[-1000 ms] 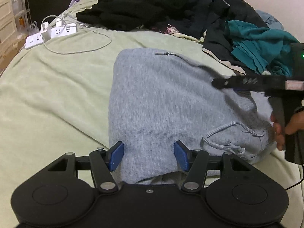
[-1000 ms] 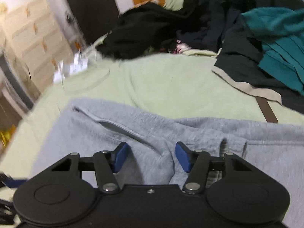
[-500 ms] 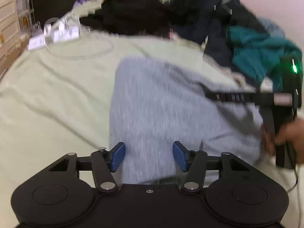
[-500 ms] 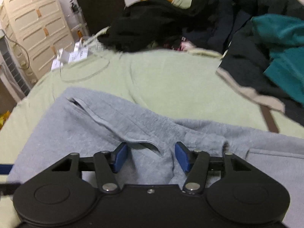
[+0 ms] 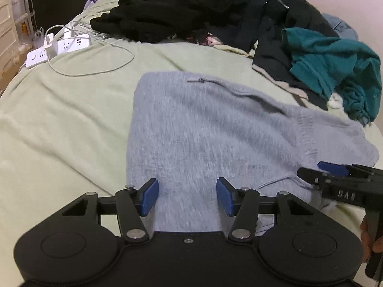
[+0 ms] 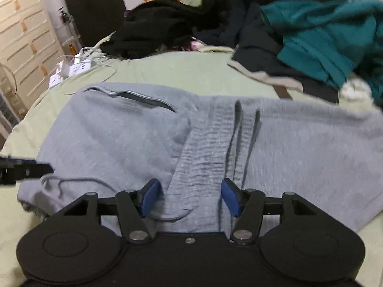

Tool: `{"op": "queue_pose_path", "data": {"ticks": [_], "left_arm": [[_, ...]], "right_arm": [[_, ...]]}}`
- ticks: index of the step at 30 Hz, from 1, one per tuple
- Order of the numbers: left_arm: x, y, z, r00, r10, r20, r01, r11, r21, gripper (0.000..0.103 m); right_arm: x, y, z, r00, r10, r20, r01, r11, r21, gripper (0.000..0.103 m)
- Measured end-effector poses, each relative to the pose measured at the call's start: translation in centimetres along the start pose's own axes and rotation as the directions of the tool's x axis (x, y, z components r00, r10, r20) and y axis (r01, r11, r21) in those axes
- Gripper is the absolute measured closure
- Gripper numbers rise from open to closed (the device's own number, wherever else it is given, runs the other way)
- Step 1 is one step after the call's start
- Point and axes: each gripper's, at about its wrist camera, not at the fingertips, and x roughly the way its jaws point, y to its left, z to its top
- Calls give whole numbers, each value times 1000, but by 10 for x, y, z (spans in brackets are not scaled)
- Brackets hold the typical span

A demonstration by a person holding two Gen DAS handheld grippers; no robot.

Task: Fold clothes
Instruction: 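Smooth the folded grey sweatpants flat with both open tools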

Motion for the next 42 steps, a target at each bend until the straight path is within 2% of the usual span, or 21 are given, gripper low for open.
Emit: {"op": "queue_pose_path", "data": {"ticks": [2,4,12,14,16,19,22,25,28,32,33,35,37,39,42], "left_arm": [[4,-1,-1,1000,6,-9,-6,1000,5,45],[6,-2,-2,1000,12,-19,-12,1000,8,45],[11,-4,-1,999,32,-23,-31,999,19,45],[8,-3,3,999,28,-27,-28,999,16,43],[4,-4,7,999,45,-26,-44,998,38,41],[-6,-6,17,998,61,5,-61,996,64,42],[-16,-13,24,997,50,57,-54,995,89,41],[-19,-20,28,996,34,79,-43,993,112,37],[-11,-29,27,998,-15,57,8,993,115,37],[-5,-39,25,998,-47,43,41,991,127,37],[-4,-42,25,998,-49,41,43,990,133,37],[-3,-47,23,998,-52,37,46,988,145,37],[0,-50,23,998,-59,28,54,986,156,37],[3,-54,24,998,-58,16,55,983,173,37],[6,-55,25,999,-47,5,46,983,176,36]], "right_arm": [[3,-1,-4,1000,-6,-2,6,1000,-16,37],[7,-6,-10,1000,-4,-2,4,1000,12,28],[9,-7,-17,1000,-12,8,11,999,51,25],[4,-10,-14,1000,-6,8,5,998,64,20],[-1,-13,-10,1000,-10,13,9,997,75,8],[-16,-15,-5,999,-43,29,41,997,59,1],[-25,-16,-1,995,-90,36,89,995,39,1],[-25,-24,4,995,-97,33,95,993,67,1],[-21,-34,10,998,-67,16,64,990,124,1],[-31,-48,13,994,-84,69,69,977,204,1],[-33,-51,13,992,-98,75,79,974,214,2],[-36,-57,10,990,-121,75,102,970,219,11],[-37,-65,7,984,-172,54,157,963,219,53],[-42,-77,4,976,-216,30,202,948,245,56],[-60,-108,-7,978,-194,74,152,913,378,56]]}}
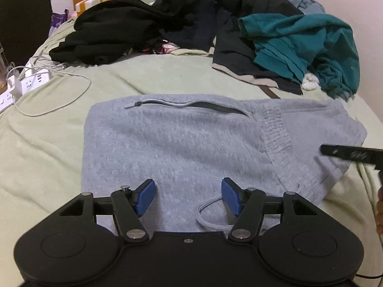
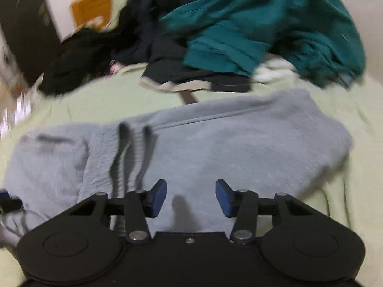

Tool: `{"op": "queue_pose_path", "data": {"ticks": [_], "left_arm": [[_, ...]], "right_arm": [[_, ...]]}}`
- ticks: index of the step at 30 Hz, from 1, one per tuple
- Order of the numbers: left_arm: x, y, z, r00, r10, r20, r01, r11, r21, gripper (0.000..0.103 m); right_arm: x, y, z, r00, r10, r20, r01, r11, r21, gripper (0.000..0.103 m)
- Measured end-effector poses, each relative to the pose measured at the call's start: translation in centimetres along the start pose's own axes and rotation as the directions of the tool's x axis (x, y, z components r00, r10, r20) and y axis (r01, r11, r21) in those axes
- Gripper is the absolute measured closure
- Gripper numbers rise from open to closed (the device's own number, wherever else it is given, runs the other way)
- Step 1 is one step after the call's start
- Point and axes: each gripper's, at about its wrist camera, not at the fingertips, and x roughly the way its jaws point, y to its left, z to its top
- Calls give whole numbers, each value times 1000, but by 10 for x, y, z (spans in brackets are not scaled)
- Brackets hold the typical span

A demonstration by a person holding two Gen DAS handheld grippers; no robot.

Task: Fold clothes
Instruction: 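Smooth the folded grey sweatpants flat with both open tools, then grasp both grey leg cuffs together with the right tool and lift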

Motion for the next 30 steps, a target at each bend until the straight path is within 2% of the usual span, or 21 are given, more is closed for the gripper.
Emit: {"op": "queue_pose_path", "data": {"ticks": [4,7,10,13,16,19,22,27,30], "left_arm": [[8,0,1,1000,12,-24,-12,1000,-3,36],[17,-5,-2,998,37,-49,-36,999,15,36],[21,-8,-5,998,48,-52,-47,999,21,35],[27,-7,-4,996,56,-64,-55,998,9,34],[29,-7,-4,996,64,-64,-64,998,5,33],[31,-10,-7,995,78,-60,-77,997,8,33],[33,-11,-7,994,88,-61,-88,996,1,33],[32,-7,-7,996,71,-57,-73,997,-34,32],[32,-6,-8,996,67,-52,-69,997,-36,32]], "right_arm": [[-13,-57,2,999,29,46,-38,975,220,54],[-15,-107,0,995,49,87,-79,915,395,53],[-6,-138,-3,988,85,126,-135,874,466,49],[5,-152,-4,986,84,142,-144,854,500,37],[24,-165,-7,984,112,139,-171,816,552,37],[37,-168,-9,982,142,126,-189,800,570,35],[43,-173,-6,974,171,149,-227,784,578,35],[62,-187,2,947,224,229,-320,707,631,35],[73,-195,3,937,248,247,-350,673,652,36]]}}
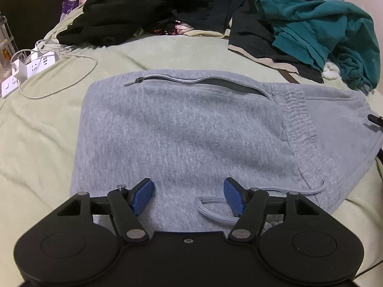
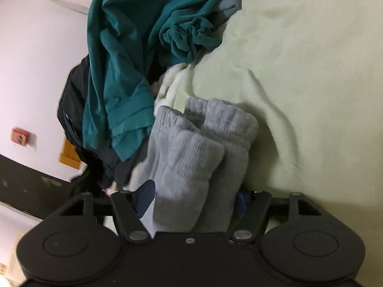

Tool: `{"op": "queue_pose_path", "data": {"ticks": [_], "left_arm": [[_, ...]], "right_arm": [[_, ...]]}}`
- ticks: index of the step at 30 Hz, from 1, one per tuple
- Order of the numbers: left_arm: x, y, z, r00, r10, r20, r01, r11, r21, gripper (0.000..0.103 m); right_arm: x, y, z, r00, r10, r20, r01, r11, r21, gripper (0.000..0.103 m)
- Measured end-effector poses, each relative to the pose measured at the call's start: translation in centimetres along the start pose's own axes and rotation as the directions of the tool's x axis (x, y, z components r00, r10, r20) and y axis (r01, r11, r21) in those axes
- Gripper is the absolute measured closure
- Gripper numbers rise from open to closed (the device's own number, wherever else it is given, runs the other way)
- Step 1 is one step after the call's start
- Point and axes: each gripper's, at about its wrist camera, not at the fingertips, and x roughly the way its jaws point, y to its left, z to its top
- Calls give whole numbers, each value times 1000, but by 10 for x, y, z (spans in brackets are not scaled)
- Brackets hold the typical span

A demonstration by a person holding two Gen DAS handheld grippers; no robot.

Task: Fold clothes
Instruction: 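Grasp both grey leg cuffs together with the right tool and lift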

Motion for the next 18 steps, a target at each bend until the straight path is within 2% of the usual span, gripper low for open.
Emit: {"op": "queue_pose_path", "data": {"ticks": [5,7,13,18], "left_arm": [[0,1,-1,1000,-3,7,3,1000,-15,32],[0,1,-1,1000,-2,8,2,1000,-18,32],[0,0,-1,1000,0,5,0,1000,-23,32],[0,0,-4,1000,3,16,-2,1000,-23,32]], "right_arm": [[10,-7,9,1000,9,8,-9,999,39,35],[12,-6,8,1000,10,5,-10,1000,27,30],[13,-1,4,1000,0,11,1,999,-34,30],[12,-2,4,1000,0,24,0,1000,-16,30]]}}
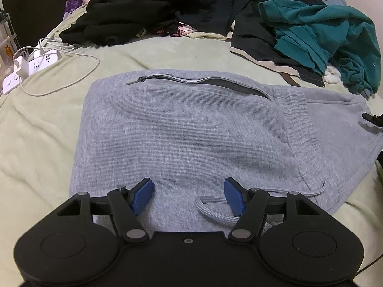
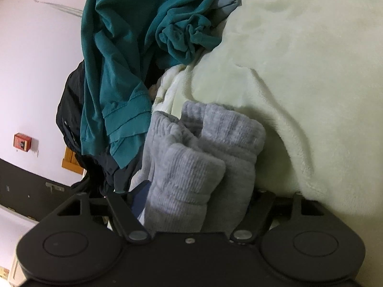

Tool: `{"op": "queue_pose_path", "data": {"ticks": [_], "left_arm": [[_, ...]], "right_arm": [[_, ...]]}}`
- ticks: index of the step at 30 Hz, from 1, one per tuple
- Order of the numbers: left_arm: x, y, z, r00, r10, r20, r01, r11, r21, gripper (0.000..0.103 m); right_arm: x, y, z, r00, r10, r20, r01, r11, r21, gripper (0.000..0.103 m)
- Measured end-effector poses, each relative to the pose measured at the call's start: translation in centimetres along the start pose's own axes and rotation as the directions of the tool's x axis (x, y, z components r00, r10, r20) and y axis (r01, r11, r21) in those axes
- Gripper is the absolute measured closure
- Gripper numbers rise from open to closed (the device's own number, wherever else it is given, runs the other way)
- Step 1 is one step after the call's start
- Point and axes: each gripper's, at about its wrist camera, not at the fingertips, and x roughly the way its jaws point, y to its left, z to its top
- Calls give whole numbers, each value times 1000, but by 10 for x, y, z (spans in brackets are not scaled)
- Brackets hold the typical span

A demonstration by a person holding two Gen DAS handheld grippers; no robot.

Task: Fold clothes
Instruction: 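Grasp both grey leg cuffs together with the right tool and lift, then carry the held cuffs over the pants toward the waistband with the right tool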

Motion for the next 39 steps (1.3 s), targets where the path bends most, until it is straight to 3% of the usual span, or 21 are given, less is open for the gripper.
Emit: {"op": "queue_pose_path", "data": {"ticks": [2,4,7,13,15,19,25,28,39], "left_arm": [[0,0,-1,1000,0,4,0,1000,1,32],[0,0,-1,1000,0,6,0,1000,0,32],[-1,0,-1,1000,1,7,-1,1000,1,32],[0,0,-1,1000,4,9,-4,1000,5,32],[0,-1,-1,1000,6,10,-6,1000,6,32],[-1,-1,0,1000,7,8,-7,1000,7,32],[1,-4,4,1000,19,-10,-19,998,53,31],[-2,4,8,1000,-6,-16,6,1000,-14,30],[-19,39,15,1000,5,-4,-5,997,-72,30]], "right_arm": [[-1,0,0,1000,-1,2,1,1000,4,32],[-1,-2,0,1000,-20,3,20,1000,6,48],[-2,-10,1,999,-37,3,37,998,42,64],[-2,-4,1,997,-83,6,83,996,45,71],[-4,-2,0,998,-55,18,54,997,47,76],[-8,11,1,998,-60,21,59,998,12,80],[-21,64,1,999,7,31,-3,992,-128,81],[-24,90,-4,999,34,19,-30,983,-180,82],[-18,184,-55,990,107,-93,-136,905,-404,86]]}}
